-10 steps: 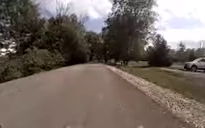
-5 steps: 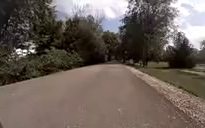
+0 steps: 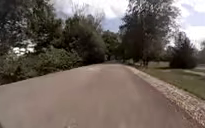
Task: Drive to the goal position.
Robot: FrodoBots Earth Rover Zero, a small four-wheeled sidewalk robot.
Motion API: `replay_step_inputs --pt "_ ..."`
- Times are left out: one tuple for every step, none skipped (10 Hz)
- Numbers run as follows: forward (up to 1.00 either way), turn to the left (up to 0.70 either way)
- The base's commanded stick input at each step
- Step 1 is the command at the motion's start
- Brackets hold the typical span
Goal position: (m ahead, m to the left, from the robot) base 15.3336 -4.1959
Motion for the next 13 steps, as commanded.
replay_step_inputs --pt "0.70 0.00" --pt "0.70 0.00" --pt "0.70 0.00" --pt "0.70 0.00" --pt "0.70 0.00" --pt "0.70 0.00" --pt "0.70 0.00" --pt "0.70 0.00" --pt "0.70 0.00" --pt "0.70 0.00" --pt "0.70 0.00" --pt "0.70 0.00" --pt "0.70 0.00"
